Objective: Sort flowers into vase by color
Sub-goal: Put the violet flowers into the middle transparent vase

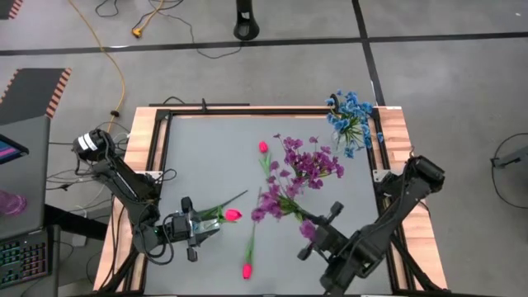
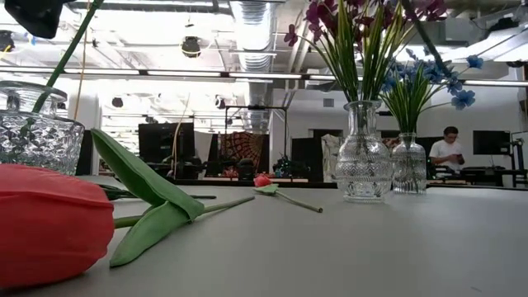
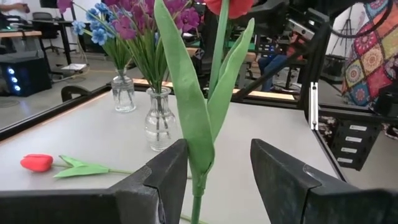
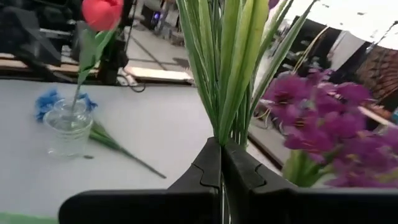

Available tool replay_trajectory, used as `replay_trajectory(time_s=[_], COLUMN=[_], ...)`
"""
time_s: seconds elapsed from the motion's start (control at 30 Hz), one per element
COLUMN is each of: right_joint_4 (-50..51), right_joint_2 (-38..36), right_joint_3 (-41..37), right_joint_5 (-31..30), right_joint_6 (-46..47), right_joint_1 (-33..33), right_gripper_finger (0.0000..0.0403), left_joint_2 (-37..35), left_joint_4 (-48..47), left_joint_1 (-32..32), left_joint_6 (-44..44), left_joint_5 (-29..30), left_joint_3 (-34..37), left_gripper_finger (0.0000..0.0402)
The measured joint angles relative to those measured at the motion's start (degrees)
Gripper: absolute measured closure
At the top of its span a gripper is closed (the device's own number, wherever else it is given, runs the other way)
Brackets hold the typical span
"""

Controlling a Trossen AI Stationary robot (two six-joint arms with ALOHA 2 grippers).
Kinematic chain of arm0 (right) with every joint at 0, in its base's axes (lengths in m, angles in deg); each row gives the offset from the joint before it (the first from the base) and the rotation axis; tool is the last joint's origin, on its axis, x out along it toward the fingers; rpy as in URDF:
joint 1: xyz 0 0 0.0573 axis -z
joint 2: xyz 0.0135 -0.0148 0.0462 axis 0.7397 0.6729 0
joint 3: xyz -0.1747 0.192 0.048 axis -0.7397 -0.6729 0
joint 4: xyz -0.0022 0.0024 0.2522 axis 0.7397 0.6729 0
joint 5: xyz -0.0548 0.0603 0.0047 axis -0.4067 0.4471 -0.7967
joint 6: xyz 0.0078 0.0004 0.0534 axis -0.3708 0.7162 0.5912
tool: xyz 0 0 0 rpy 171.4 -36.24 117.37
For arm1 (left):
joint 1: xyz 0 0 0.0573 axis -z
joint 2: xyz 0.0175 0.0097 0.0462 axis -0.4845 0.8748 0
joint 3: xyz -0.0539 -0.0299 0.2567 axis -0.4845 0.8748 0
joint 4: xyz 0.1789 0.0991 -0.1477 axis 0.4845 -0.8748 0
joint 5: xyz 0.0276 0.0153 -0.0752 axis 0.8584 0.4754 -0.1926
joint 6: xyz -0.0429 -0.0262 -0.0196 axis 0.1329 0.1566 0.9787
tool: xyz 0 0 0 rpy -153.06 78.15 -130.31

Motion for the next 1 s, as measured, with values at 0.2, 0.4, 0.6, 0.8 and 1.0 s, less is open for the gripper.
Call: replay_trajectory(time_s=[0.2, 0.4, 0.6, 0.8, 1.0], right_joint_4=[-24.8, -47.1, -38.8, -43.1, -64.6], right_joint_2=[-0.1, -0.3, -5.3, -13.8, -23.6], right_joint_3=[0.0, 0.0, 0.0, -7.8, -25.9], right_joint_5=[9.8, 27.5, 27.3, 27.7, 30.0], right_joint_6=[-25.6, -54.5, -55.7, -57.2, -63.6], right_joint_1=[0.9, 3.0, 3.3, 2.7, 2.7], right_gripper_finger=[0.0374, 0.0372, 0.0372, 0.0371, 0.0370], left_joint_2=[0.0, 0.0, 0.0, 0.0, 0.0], left_joint_4=[0.0, 0.0, 0.0, 0.0, 0.0], left_joint_1=[0.0, 0.0, 0.0, 0.0, 0.0], left_joint_6=[0.0, -0.1, -0.2, -0.1, -0.1], left_joint_5=[0.0, 0.0, 0.0, 0.1, 0.1], left_joint_3=[0.0, 0.0, 0.0, 0.0, 0.0], left_gripper_finger=[0.0238, 0.0238, 0.0238, 0.0238, 0.0238])
